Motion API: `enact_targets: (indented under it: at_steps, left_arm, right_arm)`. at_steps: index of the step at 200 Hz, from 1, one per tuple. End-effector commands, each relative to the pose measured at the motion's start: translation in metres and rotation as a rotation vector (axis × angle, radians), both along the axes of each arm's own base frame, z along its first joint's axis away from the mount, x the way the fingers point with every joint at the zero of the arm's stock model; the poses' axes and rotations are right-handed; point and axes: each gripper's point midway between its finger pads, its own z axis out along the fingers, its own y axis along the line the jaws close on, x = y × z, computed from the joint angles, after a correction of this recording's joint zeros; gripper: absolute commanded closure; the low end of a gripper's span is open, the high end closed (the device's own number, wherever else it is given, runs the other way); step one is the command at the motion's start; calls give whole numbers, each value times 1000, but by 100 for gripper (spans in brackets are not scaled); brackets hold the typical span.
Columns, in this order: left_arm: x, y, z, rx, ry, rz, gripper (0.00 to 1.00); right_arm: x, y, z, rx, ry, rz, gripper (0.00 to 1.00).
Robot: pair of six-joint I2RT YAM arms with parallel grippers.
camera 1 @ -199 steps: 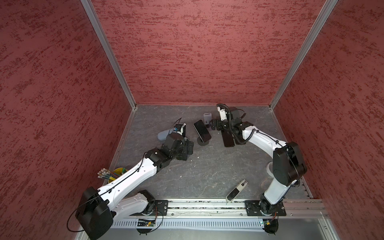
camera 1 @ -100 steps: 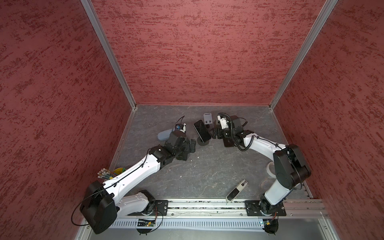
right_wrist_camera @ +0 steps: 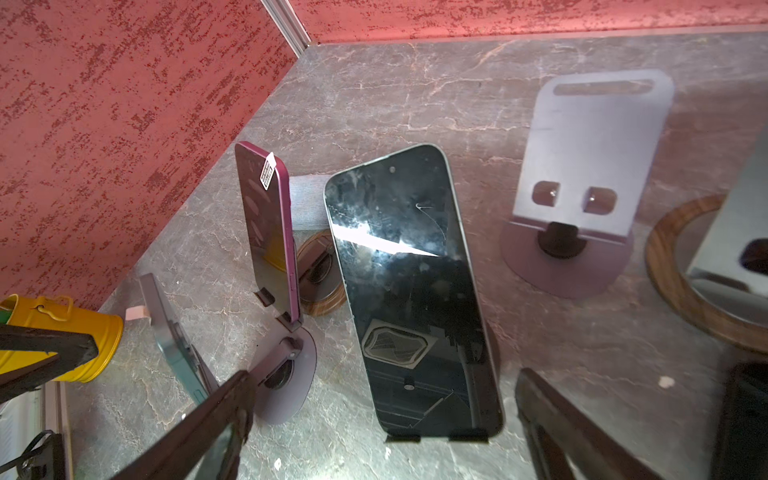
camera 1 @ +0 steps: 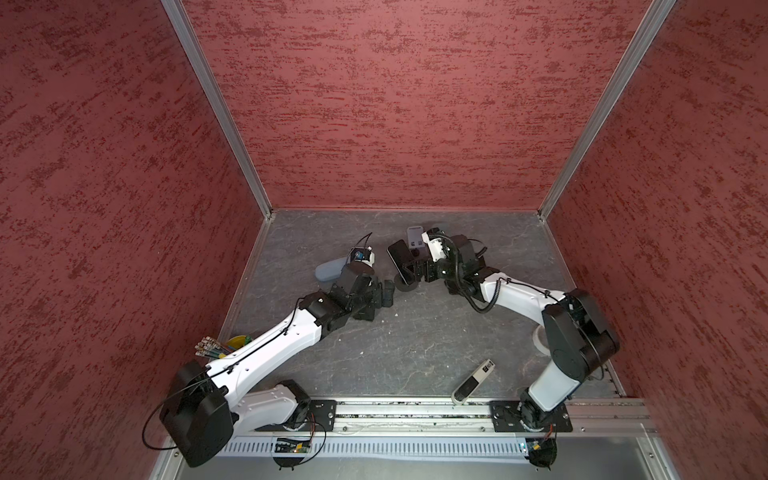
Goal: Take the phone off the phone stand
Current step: 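Reach the right gripper to a black phone on its stand and grasp it, then lift the black phone upward off its stand with the right gripper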
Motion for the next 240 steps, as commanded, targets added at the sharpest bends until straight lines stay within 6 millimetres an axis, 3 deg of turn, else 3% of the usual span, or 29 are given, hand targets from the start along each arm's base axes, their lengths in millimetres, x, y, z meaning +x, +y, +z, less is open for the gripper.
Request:
enact_targets:
  at_steps: [1, 73, 145, 240]
  left_arm:
    - [5, -7, 16, -36, -41, -9, 0]
    - [6, -8, 17, -27, -50, -18, 0]
    - [6, -8, 19, -27, -59, -26, 0]
    - [4, -5, 16, -13, -61, -25, 0]
  right_arm:
    - [16, 4, 8, -6, -52, -13, 1]
    - [22, 19, -9, -15, -50, 36, 1]
    - [28, 18, -29, -56, -49, 30, 1]
    - [14, 32, -44, -59, -18, 80, 1]
